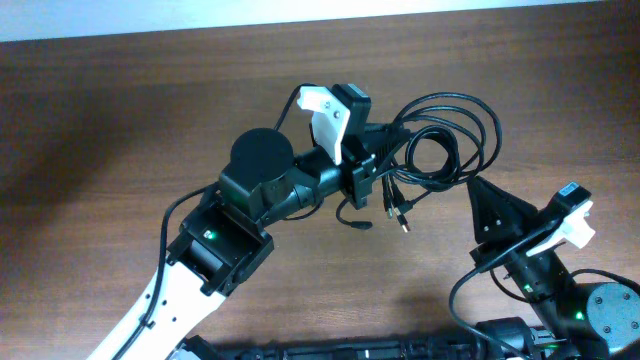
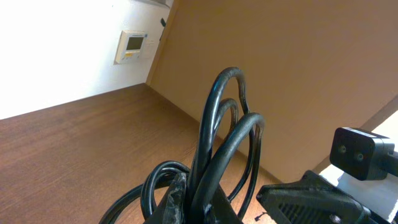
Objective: Untangle cables
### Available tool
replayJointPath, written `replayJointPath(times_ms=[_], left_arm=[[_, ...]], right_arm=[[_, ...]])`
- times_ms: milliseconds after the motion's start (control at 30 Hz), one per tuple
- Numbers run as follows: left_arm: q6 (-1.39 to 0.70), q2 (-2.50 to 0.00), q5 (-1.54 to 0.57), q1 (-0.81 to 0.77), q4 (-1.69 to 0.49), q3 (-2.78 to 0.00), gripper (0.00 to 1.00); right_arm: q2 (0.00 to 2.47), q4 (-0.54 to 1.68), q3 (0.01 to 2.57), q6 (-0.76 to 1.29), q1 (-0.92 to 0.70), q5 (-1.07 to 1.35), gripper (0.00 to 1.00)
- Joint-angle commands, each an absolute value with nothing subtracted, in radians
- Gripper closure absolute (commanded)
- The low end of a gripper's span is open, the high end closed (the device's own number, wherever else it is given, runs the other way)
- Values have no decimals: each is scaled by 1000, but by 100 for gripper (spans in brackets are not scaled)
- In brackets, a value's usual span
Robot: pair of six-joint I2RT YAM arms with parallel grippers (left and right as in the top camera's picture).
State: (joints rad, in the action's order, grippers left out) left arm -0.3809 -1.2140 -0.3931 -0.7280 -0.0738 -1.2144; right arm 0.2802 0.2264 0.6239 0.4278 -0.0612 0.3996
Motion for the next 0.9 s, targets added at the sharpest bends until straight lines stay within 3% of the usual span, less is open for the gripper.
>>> replayJointPath(times_ms=[0,533,567,633,867], left_arm=[[-362,-1207,-432,-731,-60,-1229,100],[-361,-1217,-487,-776,-20,-1229,100],[-361,-1217,-486,-776,-19,-1229,100],[-361,-1217,-482,-776,-15,-1229,100],[-297,-1217,-390,-776,-15,-1229,100]], right_arm=[[279,220,627,428,-58,416,83],[279,152,627,428,-58,524,78],[279,152,627,428,-58,524,80],[279,153,627,428,-58,524,95],[279,274,627,424,-57,361,96]])
